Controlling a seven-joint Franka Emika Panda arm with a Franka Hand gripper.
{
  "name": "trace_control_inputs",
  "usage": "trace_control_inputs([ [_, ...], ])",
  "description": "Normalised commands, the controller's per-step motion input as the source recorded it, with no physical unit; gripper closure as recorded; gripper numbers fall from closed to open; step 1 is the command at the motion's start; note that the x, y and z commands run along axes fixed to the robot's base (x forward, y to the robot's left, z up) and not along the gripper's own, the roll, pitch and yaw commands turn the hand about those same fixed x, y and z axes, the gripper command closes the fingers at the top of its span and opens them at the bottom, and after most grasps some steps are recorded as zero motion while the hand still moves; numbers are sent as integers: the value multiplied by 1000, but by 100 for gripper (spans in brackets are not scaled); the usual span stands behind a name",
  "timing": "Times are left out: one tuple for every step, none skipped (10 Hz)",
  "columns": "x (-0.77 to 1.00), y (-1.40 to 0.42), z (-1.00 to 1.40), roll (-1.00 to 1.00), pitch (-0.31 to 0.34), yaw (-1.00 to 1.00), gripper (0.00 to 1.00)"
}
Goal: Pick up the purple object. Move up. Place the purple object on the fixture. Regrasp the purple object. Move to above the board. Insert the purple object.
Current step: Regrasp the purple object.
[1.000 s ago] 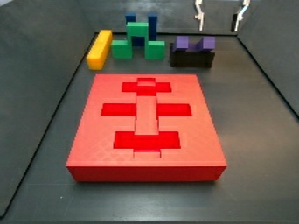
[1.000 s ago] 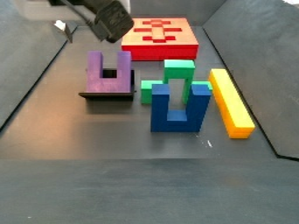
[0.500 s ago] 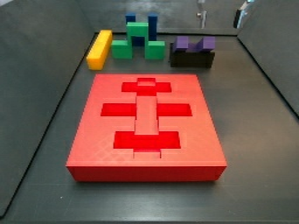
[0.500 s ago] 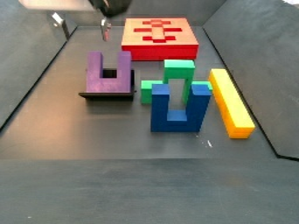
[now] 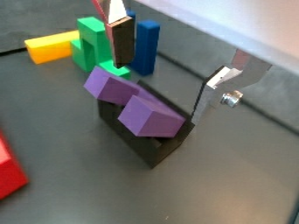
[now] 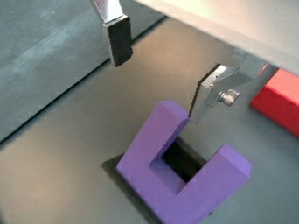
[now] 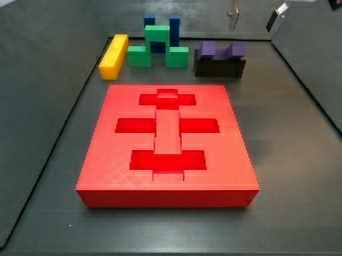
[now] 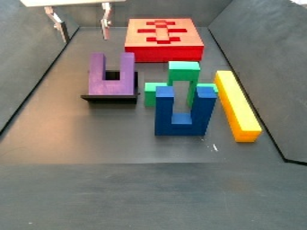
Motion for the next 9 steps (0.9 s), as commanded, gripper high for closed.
trace_control_inputs([
  [351, -143, -20, 894, 183, 174, 0],
  [337, -131, -34, 826, 91, 186, 0],
  [311, -97, -46, 786, 60, 206, 0],
  [314, -83, -94, 817, 49, 226, 0],
  [306, -86, -140, 931, 77, 234, 0],
  [266, -77, -163, 954, 114, 229, 0],
  [194, -74, -197, 891, 149, 209, 0],
  [109, -94, -203, 834, 197, 177, 0],
  [206, -106, -203, 794, 214, 189, 0],
])
